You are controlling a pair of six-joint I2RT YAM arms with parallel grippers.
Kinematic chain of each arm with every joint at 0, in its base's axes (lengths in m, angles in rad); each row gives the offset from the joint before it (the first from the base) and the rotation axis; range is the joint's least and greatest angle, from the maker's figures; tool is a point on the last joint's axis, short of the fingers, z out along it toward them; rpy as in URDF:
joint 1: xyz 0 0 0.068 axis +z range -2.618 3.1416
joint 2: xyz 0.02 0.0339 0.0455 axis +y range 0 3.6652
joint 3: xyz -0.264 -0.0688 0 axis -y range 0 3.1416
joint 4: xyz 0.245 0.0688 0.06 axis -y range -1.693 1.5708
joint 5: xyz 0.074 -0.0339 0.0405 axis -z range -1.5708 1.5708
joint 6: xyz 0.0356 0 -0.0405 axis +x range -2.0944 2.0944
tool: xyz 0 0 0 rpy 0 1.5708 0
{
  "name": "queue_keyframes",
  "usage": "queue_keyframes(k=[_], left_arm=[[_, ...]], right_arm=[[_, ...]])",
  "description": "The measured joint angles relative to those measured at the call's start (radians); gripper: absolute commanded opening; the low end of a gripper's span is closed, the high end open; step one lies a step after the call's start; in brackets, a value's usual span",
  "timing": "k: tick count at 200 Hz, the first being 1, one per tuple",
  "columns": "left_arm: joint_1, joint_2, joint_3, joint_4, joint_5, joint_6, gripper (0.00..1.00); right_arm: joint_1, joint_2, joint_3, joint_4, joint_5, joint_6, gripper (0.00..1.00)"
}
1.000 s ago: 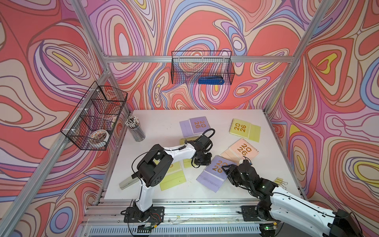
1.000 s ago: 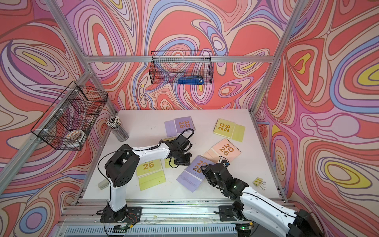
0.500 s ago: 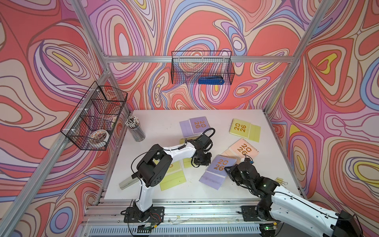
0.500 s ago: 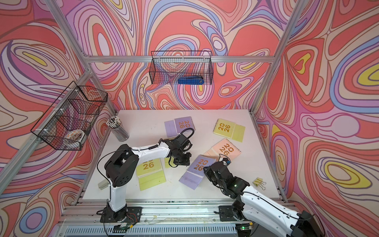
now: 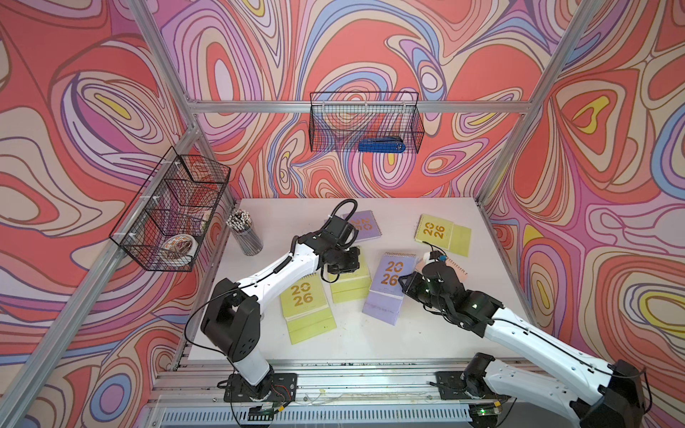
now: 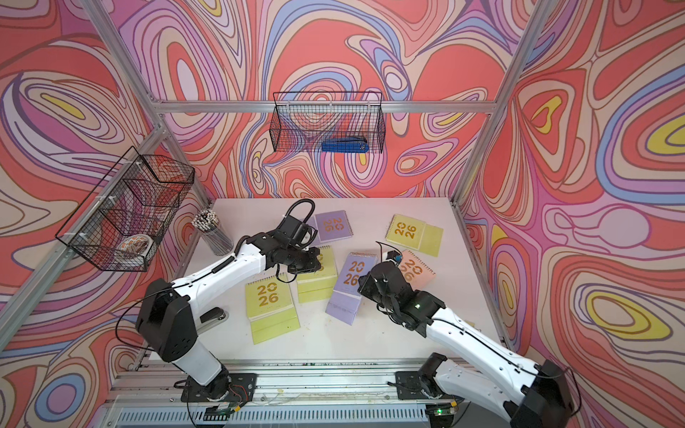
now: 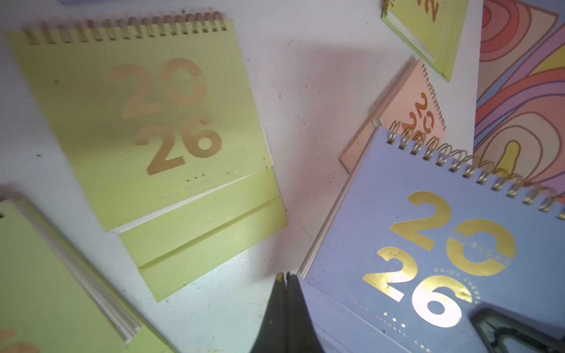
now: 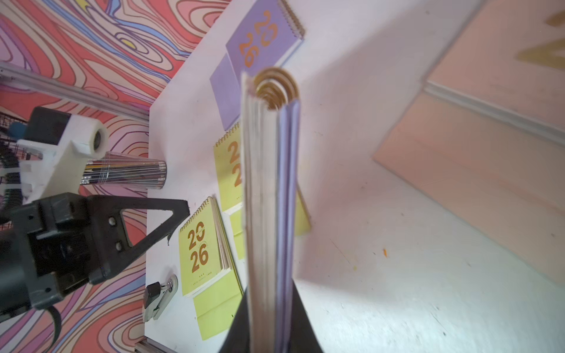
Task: Stack the calendars
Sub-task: Place the calendar at the calendar.
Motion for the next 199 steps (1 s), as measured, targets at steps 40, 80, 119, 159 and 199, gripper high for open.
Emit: queue_keyframes(k=[40, 80, 119, 159, 199], left_arm=[[0.113, -0.044, -0.055, -0.060, -0.010, 0.019, 0.00], [0.202, -0.038, -0.065, -0.083, -0.002, 0.037, 0.00], [0.262, 0.021, -0.065, -0.081, 0.012, 0.050, 0.00], [0.286, 0.120, -0.064, -0.064, 0.022, 0.058, 0.00], [0.294, 0.201, -0.049, -0.053, 0.023, 0.059, 0.00]], right_arm=[[-0.158, 0.264, 0.151, 0.091, -0.265, -0.153, 0.00], [-0.237, 0.532, 0.302, 0.128, -0.512, -0.283, 0.00], [-0.267, 0.702, 0.405, 0.200, -0.707, -0.356, 0.00], [-0.282, 0.841, 0.496, 0.246, -0.858, -0.393, 0.00], [-0.302, 0.921, 0.506, 0.259, -0.943, -0.402, 0.00]])
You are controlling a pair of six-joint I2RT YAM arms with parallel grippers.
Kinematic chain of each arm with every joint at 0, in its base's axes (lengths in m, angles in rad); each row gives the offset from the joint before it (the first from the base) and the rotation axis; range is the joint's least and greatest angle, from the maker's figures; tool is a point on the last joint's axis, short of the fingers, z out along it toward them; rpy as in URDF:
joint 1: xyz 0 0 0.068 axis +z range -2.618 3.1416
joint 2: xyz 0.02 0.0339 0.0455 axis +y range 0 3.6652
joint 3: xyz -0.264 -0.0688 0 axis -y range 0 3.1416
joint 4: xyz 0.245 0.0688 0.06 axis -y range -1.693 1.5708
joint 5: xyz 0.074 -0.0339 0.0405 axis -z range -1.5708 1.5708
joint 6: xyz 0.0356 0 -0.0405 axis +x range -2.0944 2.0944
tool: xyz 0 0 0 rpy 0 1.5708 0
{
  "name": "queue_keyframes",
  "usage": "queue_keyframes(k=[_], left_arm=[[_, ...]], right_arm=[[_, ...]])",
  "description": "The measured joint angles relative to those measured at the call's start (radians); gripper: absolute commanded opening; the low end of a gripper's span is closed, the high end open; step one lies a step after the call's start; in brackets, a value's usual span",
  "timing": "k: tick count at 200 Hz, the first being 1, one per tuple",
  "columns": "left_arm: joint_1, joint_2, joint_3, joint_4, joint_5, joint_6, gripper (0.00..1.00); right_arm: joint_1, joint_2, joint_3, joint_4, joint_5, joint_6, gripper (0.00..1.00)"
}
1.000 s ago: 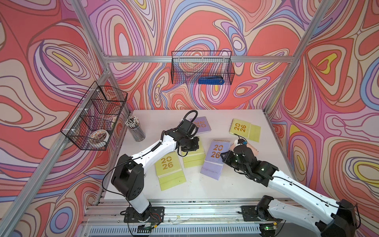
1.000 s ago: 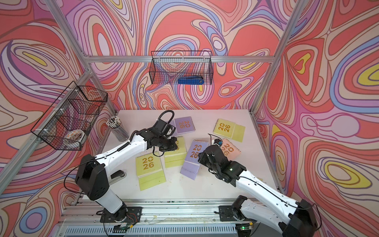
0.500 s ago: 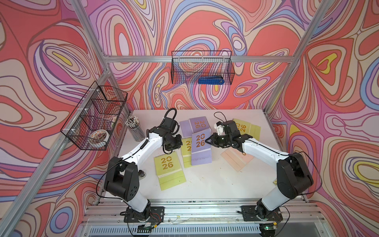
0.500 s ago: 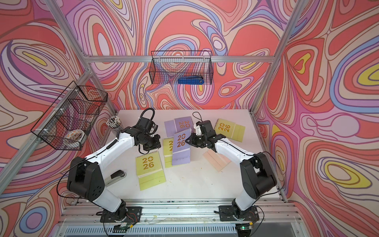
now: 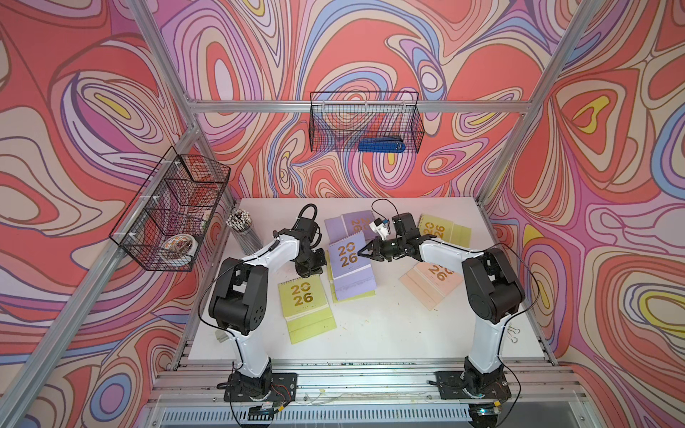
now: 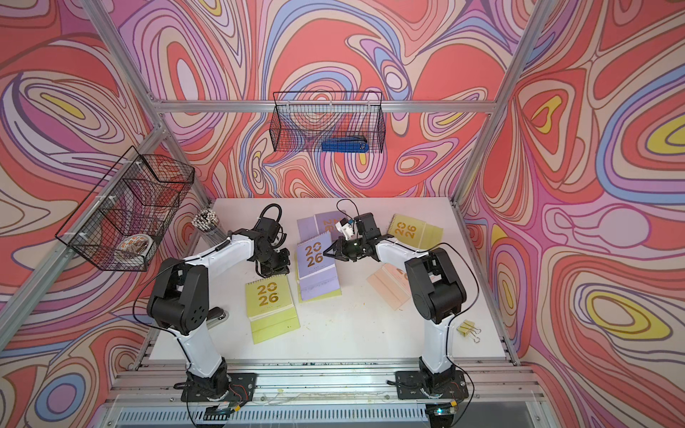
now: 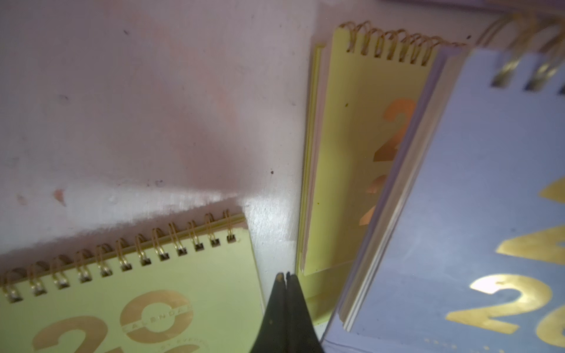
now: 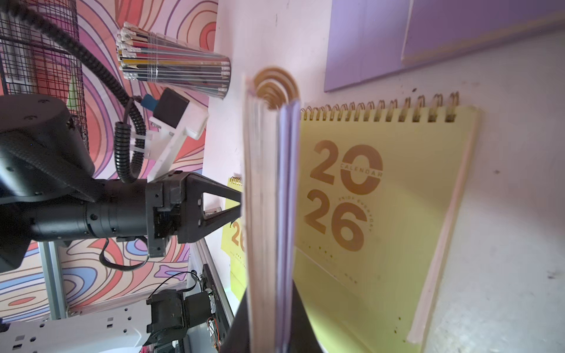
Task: Stack the calendars
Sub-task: Place the calendar at the calendar.
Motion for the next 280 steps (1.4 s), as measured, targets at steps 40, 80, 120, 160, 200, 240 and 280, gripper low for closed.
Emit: queue_keyframes(k=[40, 80, 120, 160, 200, 240, 280], left_arm=[[0.011, 0.031, 0.016, 0.014, -0.002, 0.004, 0.00], [0.019, 0.071, 0.029, 0.029, -0.002, 0.007, 0.00], [0.020, 0.104, 0.047, 0.043, 0.005, 0.008, 0.00], [0.020, 0.116, 0.058, 0.048, 0.021, 0.008, 0.00], [0.020, 0.124, 0.064, 0.050, 0.025, 0.008, 0.00], [0.020, 0.132, 0.064, 0.052, 0.031, 0.008, 0.00], [0.020, 0.135, 0.064, 0.053, 0.034, 0.008, 0.00]], right_arm=[[-0.012, 0.051, 0.005, 0.026, -0.060, 0.005, 0.00], [-0.013, 0.080, 0.007, 0.085, -0.095, 0.035, 0.00], [-0.013, 0.120, 0.009, 0.135, -0.108, 0.069, 0.00], [-0.013, 0.154, 0.014, 0.142, -0.108, 0.080, 0.04], [-0.015, 0.161, 0.041, 0.113, -0.103, 0.069, 0.19], [-0.020, 0.163, 0.064, 0.066, -0.076, 0.042, 0.32], [-0.023, 0.163, 0.093, 0.007, -0.056, 0.015, 0.43]])
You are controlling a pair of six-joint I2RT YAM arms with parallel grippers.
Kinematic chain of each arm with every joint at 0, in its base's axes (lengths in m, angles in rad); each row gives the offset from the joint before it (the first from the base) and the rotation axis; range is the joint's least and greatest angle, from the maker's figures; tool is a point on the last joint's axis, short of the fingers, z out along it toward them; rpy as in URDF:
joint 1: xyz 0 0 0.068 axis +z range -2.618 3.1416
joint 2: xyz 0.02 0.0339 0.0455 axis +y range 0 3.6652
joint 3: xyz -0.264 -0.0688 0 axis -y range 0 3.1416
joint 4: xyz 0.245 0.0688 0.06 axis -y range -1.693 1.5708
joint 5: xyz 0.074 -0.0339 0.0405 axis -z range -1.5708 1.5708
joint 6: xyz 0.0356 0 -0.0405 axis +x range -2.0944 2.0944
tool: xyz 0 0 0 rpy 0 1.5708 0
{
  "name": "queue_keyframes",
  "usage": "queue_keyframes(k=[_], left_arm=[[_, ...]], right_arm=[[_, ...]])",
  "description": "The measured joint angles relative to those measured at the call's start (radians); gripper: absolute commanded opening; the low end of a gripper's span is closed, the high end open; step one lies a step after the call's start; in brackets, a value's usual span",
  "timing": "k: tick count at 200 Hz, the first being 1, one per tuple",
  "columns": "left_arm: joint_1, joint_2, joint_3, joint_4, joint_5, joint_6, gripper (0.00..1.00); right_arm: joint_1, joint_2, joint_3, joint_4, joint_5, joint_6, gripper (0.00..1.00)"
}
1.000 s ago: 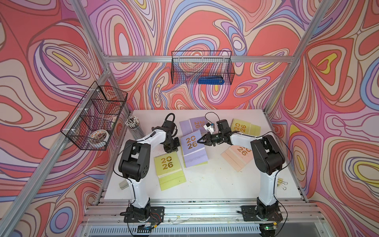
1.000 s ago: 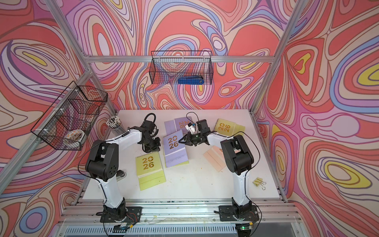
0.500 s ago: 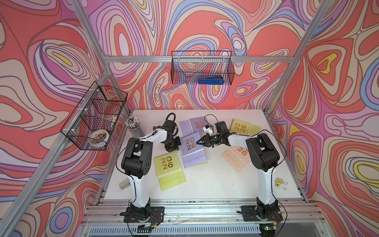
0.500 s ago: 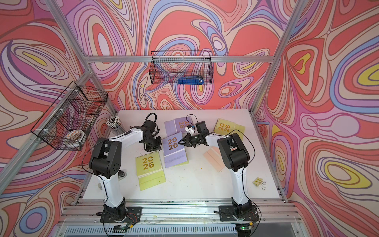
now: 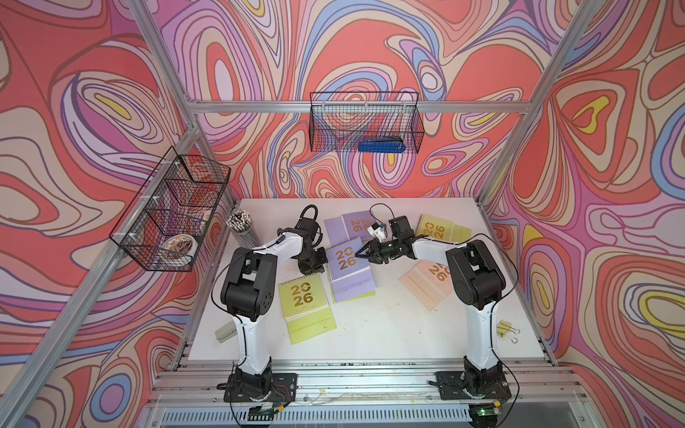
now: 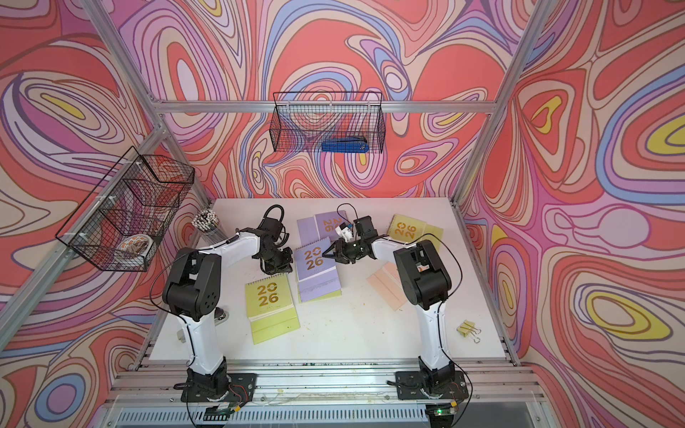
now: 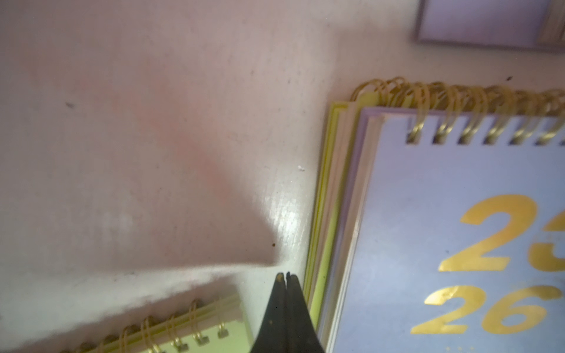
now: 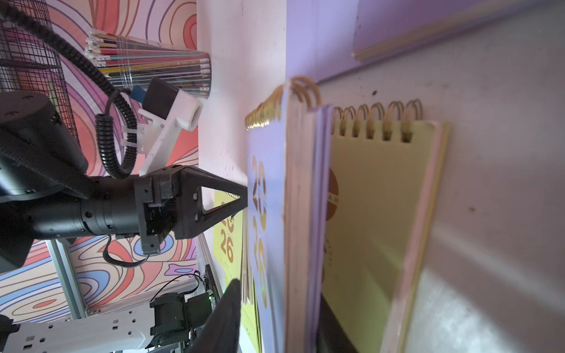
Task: Stack the calendars
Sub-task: Place the calendar at the calendar, then adjust the calendar at the center of the board.
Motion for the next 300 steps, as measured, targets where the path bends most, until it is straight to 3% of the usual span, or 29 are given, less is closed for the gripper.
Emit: queue_keyframes(k=[55, 191, 253, 300], left_arm=[[0.000, 0.001, 0.006, 0.000, 0.005, 0.000, 0.00], [0.000, 0.059, 0.073, -0.013, 0.003, 0.026, 0.00], [0.000, 0.083, 0.107, -0.022, 0.014, 0.045, 0.00], [-0.003, 0.117, 0.137, -0.026, 0.045, 0.052, 0.00]], right_arm=[[0.000, 0.000, 0.019, -0.087, 0.058, -0.043, 0.64], [0.000, 0.000, 0.039, -0.198, 0.115, -0.103, 0.70], [0.000, -0.035, 0.035, -0.220, 0.201, -0.107, 0.88], [-0.008, -0.103, -0.001, -0.217, 0.280, -0.080, 0.91]])
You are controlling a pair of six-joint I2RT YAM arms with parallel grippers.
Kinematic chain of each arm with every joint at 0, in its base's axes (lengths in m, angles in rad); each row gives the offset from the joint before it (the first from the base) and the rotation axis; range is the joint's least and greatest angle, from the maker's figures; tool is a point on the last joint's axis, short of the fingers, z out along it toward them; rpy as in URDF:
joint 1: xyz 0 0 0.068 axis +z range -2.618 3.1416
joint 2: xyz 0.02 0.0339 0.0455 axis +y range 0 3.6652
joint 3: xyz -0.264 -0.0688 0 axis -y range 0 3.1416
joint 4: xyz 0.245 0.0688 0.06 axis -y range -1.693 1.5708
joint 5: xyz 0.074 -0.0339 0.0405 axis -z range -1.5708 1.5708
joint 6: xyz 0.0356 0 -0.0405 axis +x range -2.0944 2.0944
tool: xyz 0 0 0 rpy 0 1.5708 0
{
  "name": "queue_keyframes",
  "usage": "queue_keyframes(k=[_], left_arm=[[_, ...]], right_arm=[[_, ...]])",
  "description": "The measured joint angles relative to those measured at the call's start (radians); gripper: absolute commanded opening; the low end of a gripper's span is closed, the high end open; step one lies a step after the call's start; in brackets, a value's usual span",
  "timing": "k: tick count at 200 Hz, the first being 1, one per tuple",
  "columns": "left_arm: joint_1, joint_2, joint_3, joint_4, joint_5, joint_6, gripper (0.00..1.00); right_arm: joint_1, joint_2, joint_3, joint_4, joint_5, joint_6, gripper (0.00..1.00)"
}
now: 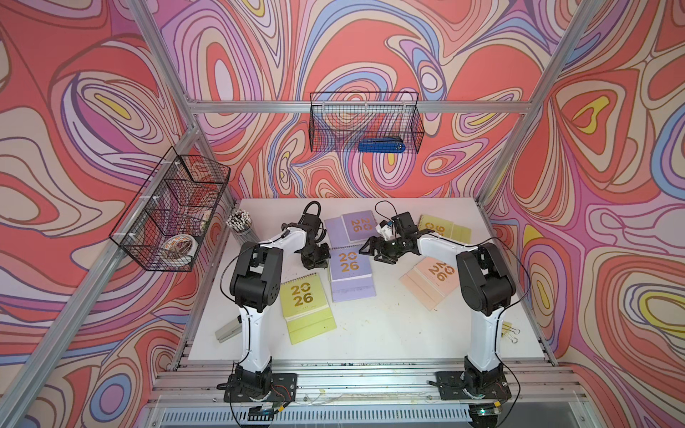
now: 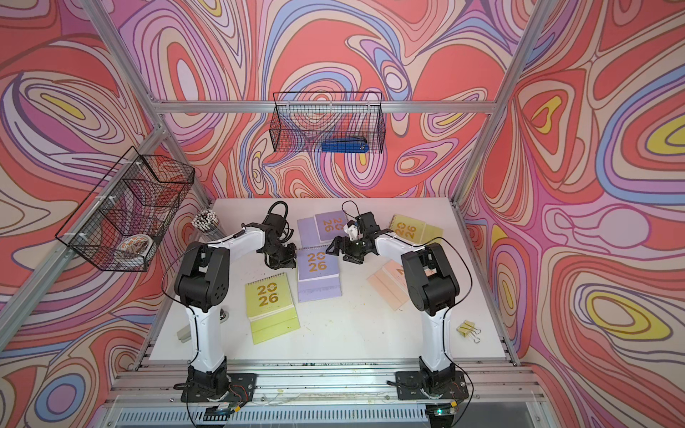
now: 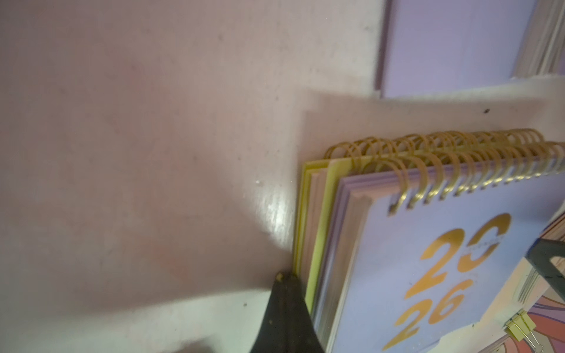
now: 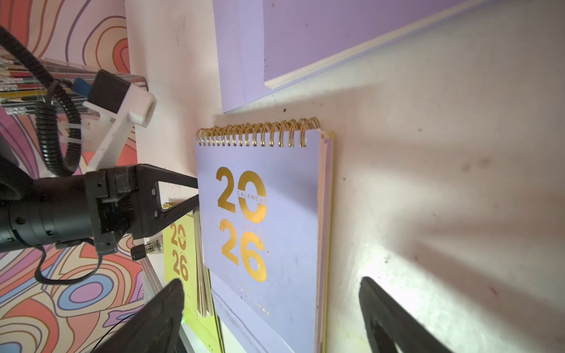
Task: Stack the calendars
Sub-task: Adjust the calendar at the center of the board.
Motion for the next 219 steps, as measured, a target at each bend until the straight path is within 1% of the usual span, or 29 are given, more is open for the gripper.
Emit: queue_keyframes(k=[57, 98, 125, 158, 186, 219], left_arm=[[-0.024, 0.006, 0.009, 0.001, 0.033, 0.000, 0.00], [-0.040, 0.009, 0.009, 0.000, 0.045, -0.001, 0.00], [-0.040, 0.005, 0.010, 0.000, 0.030, -0.005, 0.00], [-0.054, -0.034, 0.053, -0.022, -0.011, -0.009, 0.00], [-0.109, -0.064, 0.146, -0.035, -0.042, -0.011, 0.00], [-0.224, -0.062, 0.248, -0.032, -0.066, -0.032, 0.00]], right_arm=[[-0.014, -0.035, -0.062, -0.001, 0.067, 0.032, 0.91], [-0.027, -0.104, -0.116, -0.002, 0.127, 0.080, 0.91], [-0.063, -0.208, -0.188, -0.007, 0.199, 0.142, 0.93], [-0.167, -0.379, -0.315, -0.032, 0.301, 0.238, 0.97], [-0.247, -0.472, -0.385, -0.098, 0.392, 0.284, 0.99], [-0.274, -0.603, -0.444, -0.178, 0.497, 0.311, 0.98]])
